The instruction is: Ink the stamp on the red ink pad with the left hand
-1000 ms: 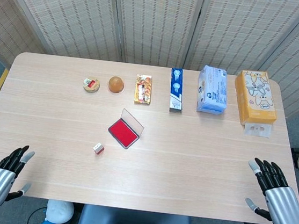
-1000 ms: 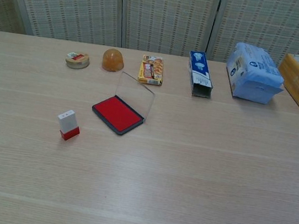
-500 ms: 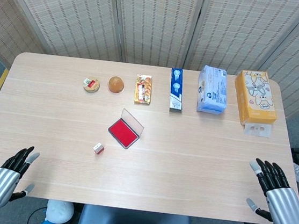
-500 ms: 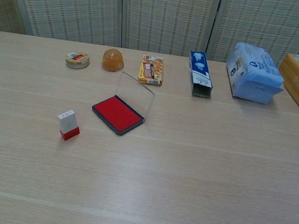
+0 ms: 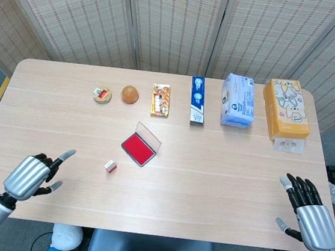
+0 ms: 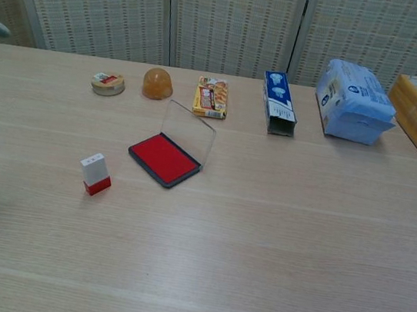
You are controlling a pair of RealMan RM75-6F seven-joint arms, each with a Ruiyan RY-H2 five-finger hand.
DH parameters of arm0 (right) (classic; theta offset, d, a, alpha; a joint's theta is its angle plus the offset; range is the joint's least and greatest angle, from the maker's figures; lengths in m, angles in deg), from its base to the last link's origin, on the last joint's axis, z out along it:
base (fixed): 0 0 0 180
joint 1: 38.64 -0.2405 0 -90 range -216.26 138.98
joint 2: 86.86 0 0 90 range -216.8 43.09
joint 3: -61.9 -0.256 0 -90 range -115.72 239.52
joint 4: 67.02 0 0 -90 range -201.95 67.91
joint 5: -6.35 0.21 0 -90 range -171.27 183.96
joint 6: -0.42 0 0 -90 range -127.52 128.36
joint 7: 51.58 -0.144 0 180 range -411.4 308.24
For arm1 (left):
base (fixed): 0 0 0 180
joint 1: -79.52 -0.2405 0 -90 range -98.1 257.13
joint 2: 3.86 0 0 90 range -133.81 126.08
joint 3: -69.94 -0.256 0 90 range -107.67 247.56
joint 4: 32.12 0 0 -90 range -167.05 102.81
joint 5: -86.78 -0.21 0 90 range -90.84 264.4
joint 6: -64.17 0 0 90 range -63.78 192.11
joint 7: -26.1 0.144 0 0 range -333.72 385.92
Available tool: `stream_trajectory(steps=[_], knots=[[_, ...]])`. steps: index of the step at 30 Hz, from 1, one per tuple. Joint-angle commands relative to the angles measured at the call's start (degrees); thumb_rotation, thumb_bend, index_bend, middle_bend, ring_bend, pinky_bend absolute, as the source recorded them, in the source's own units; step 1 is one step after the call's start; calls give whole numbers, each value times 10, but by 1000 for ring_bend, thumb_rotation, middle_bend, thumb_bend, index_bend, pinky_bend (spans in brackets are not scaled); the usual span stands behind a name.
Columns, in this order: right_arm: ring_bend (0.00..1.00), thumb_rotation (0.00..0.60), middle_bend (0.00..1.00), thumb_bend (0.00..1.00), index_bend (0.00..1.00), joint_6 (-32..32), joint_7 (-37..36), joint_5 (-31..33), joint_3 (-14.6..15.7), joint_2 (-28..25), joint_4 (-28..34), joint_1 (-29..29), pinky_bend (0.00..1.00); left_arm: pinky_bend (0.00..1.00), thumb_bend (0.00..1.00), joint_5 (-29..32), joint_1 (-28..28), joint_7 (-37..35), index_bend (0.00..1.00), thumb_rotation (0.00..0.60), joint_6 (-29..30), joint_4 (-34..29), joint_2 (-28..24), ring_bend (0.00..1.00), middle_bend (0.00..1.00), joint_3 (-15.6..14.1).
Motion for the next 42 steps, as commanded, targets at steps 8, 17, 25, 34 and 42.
stream_trajectory(steps=[8, 17, 25, 34, 42], knots=[[0, 600, 0, 208, 0, -20, 8, 29, -11, 1, 4, -9, 0, 756, 321, 21, 117, 23, 278, 600, -164, -22, 4, 971, 1000, 24], [0, 600, 0, 207, 0, -26, 7, 35, -10, 0, 5, -10, 0, 774, 320, 75, 167, 100, 282, 600, -245, -32, 33, 980, 1000, 35], [0, 600, 0, 208, 0, -42, 7, 60, -20, 1, 4, -18, 0, 774, 321, 157, 215, 147, 264, 600, -335, -30, 40, 968, 1000, 46], [0, 600, 0, 208, 0, -51, 12, 71, -23, 1, 7, -22, 0, 774, 321, 245, 269, 175, 249, 600, -415, -28, 47, 962, 1000, 53], [0, 600, 0, 208, 0, -54, 3, 82, -27, -2, 5, -24, 0, 774, 321, 269, 302, 169, 247, 600, -440, 5, 73, 962, 1000, 47]])
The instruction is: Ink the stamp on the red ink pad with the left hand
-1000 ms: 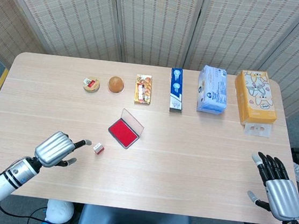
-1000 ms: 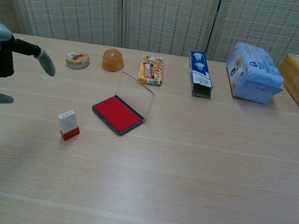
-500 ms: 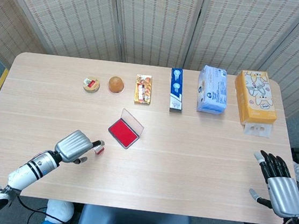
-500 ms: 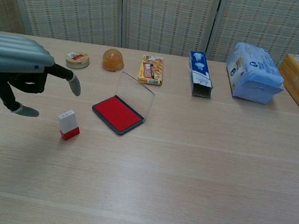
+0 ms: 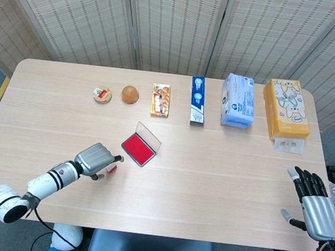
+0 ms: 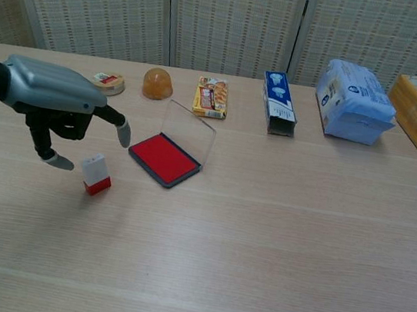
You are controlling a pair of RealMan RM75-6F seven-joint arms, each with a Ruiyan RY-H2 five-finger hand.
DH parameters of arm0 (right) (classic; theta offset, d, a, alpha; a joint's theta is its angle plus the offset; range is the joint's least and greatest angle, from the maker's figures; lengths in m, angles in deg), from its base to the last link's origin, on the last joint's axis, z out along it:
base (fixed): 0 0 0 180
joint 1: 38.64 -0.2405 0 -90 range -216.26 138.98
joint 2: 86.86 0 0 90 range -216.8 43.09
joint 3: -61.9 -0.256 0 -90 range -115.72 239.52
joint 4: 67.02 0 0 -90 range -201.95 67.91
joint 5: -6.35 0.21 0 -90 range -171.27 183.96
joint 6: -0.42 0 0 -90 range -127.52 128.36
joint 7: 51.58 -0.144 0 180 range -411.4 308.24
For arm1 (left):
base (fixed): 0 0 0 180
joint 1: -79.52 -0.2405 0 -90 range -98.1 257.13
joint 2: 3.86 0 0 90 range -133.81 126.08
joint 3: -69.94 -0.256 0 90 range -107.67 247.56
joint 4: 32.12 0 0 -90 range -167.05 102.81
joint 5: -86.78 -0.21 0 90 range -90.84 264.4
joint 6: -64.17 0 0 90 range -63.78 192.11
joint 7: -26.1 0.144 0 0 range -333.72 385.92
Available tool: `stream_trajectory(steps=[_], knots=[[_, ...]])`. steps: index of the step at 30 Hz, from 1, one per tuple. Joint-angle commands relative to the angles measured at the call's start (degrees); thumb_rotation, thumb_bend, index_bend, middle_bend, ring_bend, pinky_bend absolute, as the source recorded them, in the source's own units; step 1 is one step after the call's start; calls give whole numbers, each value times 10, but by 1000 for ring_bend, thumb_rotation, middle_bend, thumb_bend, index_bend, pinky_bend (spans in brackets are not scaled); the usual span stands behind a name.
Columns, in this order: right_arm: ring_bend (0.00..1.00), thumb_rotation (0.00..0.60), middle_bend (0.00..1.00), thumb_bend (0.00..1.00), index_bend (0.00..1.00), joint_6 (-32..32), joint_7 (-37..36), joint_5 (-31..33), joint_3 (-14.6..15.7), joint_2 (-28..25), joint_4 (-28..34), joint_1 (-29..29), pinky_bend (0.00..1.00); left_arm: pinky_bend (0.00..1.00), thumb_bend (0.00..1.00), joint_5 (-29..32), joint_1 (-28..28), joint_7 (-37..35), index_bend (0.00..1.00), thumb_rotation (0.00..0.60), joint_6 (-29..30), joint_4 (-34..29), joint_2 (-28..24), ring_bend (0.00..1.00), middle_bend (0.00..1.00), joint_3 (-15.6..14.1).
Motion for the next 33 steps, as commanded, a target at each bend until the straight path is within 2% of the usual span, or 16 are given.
stream_trajectory(steps=[1, 14, 22, 33], knots=[[0, 600, 0, 209, 0, -3, -2, 2, -1, -1, 0, -2, 0, 773, 321, 8, 13, 1, 246, 600, -9, 13, 11, 962, 1000, -3], [0, 600, 0, 208, 0, -9, -17, 11, -4, -7, -3, -5, 0, 774, 320, 50, 50, -27, 236, 600, -45, 66, 39, 962, 1000, -15], [0, 600, 0, 209, 0, -9, -17, 15, -5, -7, -2, -5, 0, 774, 321, 45, 58, -53, 254, 600, -51, 109, 61, 962, 1000, -27], [0, 600, 0, 209, 0, -9, -12, 17, -5, -6, -1, -5, 0, 774, 320, 23, 58, -68, 308, 600, -37, 120, 69, 962, 1000, -44]])
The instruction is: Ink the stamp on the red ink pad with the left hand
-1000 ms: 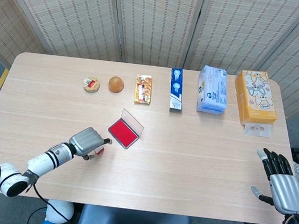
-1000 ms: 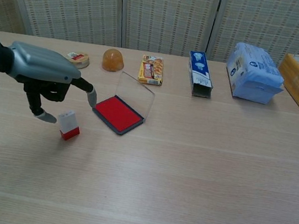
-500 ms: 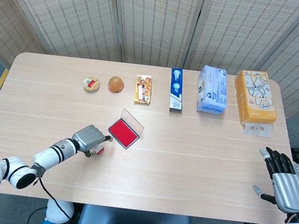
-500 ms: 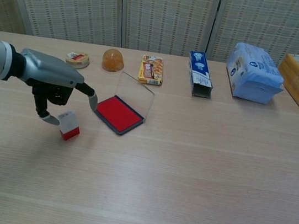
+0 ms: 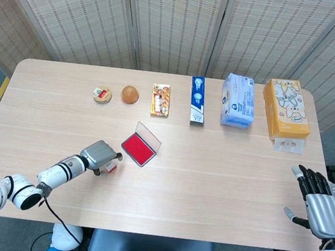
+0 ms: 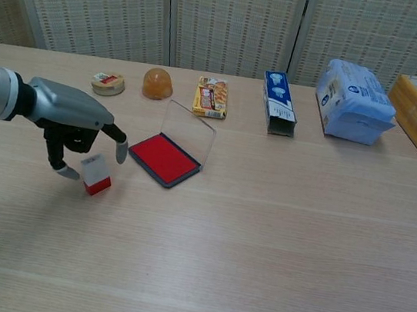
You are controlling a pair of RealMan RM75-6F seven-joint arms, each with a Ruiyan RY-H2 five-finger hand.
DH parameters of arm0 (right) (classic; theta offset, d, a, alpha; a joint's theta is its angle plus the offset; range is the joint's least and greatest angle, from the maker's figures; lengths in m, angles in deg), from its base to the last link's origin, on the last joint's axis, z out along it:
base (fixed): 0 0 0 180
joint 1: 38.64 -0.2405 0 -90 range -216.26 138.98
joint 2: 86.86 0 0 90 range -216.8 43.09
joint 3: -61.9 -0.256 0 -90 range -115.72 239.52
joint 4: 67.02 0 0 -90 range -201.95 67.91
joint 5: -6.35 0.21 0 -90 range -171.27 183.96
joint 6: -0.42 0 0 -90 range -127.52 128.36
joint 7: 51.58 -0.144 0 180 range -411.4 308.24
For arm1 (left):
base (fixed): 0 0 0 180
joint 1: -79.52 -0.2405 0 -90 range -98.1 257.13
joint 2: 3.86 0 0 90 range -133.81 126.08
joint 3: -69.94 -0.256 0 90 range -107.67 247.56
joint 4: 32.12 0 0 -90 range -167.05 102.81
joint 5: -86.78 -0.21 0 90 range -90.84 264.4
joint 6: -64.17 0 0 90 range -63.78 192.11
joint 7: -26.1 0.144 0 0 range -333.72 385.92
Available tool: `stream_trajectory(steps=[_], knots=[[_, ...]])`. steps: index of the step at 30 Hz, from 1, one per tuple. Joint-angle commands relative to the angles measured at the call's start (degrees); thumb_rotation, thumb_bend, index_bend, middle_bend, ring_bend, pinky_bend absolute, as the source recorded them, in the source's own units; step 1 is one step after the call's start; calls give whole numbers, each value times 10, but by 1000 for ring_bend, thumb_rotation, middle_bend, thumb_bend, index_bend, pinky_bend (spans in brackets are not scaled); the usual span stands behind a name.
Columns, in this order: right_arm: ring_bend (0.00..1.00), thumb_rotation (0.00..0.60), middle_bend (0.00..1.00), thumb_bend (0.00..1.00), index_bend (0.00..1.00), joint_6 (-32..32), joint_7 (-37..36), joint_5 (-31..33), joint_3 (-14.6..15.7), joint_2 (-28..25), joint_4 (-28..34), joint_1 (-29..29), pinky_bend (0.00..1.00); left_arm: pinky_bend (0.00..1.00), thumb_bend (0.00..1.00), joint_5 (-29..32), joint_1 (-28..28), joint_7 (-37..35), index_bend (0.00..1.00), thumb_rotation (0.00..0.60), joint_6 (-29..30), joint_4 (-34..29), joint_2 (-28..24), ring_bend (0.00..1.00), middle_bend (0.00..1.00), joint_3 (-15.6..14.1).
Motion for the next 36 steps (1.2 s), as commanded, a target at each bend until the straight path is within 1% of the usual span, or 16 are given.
stream_trajectory(steps=[1, 19, 33, 36], knots=[[0, 600, 0, 209, 0, 0, 0, -1, 1, 0, 0, 0, 0, 774, 320, -1, 1, -3, 311, 600, 1, 2, 2, 962, 1000, -2], [0, 600, 0, 209, 0, 3, 1, 0, 0, 1, 0, 1, 0, 774, 321, -5, 5, -18, 394, 600, 11, 13, 10, 961, 1000, -10], [0, 600, 0, 208, 0, 4, 0, 0, -1, 1, -1, 1, 0, 773, 320, -7, 9, -23, 419, 600, 13, 26, 18, 960, 1000, -14], [0, 600, 0, 208, 0, 2, 1, 2, -1, 1, -1, 0, 0, 774, 320, -7, 10, -25, 406, 600, 11, 29, 19, 960, 1000, -15]])
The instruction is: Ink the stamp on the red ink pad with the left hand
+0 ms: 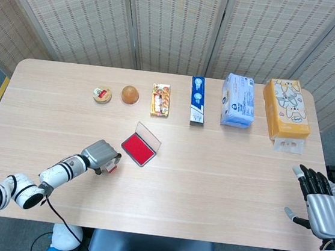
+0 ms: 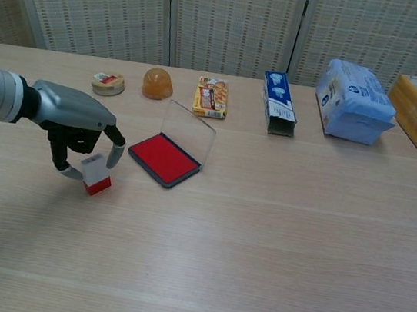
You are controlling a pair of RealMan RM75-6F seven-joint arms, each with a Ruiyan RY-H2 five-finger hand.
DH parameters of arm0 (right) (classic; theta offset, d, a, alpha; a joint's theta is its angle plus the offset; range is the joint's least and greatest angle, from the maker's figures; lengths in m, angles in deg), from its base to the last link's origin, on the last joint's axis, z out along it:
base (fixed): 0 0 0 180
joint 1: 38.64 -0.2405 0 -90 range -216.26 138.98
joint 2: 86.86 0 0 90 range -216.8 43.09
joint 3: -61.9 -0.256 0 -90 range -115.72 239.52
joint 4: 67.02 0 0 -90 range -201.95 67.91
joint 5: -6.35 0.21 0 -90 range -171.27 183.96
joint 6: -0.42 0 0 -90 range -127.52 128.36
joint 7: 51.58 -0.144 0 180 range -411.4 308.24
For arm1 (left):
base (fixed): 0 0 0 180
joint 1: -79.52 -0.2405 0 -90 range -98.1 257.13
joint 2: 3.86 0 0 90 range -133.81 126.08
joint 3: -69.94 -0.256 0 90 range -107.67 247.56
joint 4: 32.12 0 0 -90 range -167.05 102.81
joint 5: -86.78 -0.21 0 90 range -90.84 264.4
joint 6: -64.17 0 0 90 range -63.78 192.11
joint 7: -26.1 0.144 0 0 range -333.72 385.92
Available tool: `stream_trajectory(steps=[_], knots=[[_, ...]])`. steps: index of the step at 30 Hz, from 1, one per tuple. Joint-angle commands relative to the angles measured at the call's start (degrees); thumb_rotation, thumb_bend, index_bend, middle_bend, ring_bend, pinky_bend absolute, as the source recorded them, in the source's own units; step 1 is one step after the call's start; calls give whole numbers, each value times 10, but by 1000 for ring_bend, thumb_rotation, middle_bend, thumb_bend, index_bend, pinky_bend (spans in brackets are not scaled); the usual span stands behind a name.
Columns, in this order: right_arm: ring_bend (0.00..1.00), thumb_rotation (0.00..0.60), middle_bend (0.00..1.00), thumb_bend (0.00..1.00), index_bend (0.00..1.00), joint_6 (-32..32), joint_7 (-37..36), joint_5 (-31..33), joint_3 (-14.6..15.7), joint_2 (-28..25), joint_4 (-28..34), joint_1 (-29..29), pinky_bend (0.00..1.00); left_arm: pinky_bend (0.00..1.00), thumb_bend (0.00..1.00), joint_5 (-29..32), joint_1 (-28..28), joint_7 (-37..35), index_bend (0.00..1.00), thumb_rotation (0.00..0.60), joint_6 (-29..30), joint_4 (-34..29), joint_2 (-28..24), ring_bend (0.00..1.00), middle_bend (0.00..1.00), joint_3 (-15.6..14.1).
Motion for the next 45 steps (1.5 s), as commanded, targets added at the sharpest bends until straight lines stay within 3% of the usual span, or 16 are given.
stream_trajectory(steps=[1, 21, 33, 38, 45], knots=[[0, 600, 0, 208, 0, -1, 0, 1, -1, 0, 0, -1, 0, 774, 321, 0, 1, -1, 399, 600, -2, 2, 0, 959, 1000, 0], [0, 600, 0, 208, 0, 0, 6, -1, 1, 1, 2, 0, 0, 773, 321, -9, -1, -12, 443, 600, 6, 16, 4, 960, 1000, -6], [0, 600, 0, 209, 0, 3, 3, -6, 2, 1, 1, 1, 0, 773, 320, -9, -2, -5, 531, 600, 13, -9, -8, 956, 1000, -7], [0, 600, 0, 208, 0, 3, 4, -7, 3, 1, 2, 1, 0, 774, 321, -2, -3, -3, 600, 600, 15, -21, -18, 956, 1000, -5], [0, 600, 0, 208, 0, -3, 5, -1, 1, 1, 1, -1, 0, 774, 320, 14, 2, -17, 774, 600, 5, -43, -50, 959, 1000, 4]])
